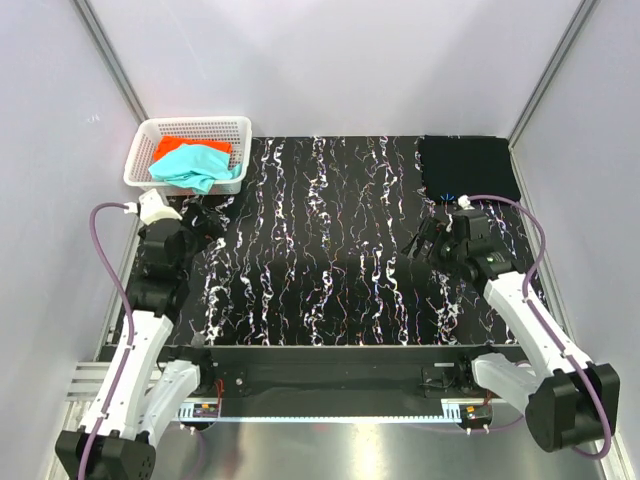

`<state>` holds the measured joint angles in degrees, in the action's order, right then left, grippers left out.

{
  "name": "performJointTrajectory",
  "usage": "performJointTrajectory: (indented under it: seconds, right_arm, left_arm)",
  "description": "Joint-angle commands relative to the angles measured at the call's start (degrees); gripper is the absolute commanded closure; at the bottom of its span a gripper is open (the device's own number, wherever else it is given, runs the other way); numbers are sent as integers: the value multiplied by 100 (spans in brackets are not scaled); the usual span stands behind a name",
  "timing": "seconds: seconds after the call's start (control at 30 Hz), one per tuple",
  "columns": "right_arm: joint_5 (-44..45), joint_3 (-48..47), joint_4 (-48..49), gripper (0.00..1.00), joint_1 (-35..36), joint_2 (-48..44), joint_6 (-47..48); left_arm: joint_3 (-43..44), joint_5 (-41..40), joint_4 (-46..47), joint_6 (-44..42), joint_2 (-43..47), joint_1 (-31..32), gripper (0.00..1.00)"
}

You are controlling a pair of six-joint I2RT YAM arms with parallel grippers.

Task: Fold and stack the t-shirts
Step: Grab the tshirt from the pile

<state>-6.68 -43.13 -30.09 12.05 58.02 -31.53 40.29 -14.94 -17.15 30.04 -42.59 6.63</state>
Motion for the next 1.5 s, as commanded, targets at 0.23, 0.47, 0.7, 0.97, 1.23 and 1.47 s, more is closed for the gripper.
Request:
performJointTrajectory:
  seconds: [0.23,0.47,0.7,0.97,1.23,1.47]
  right_arm:
    - [-888,-318,-173,0,438,183,489]
    - [-835,-292,-243,0,447,113,657]
    - [-669,-345,-410,0,447,341,701]
    - [-738,-643,-428,0,447,991,683]
    - [-844,-854,-419,0,447,1562,543]
    - [-888,-1004,-384,0,447,1871,393]
  left_arm:
    - [2364,26,-227,-579,-2778,-548,4]
    - [3011,491,139,440,-4406,-1682,13]
    - [3476,1080,378,775,-5435,-2104,19]
    - [3275,1459,1090,1116,-5603,-2122,36]
    - [2466,1195,1125,1847,-4645,-2131,31]
    - [2799,1439,1037,1689,-4942,-2157,21]
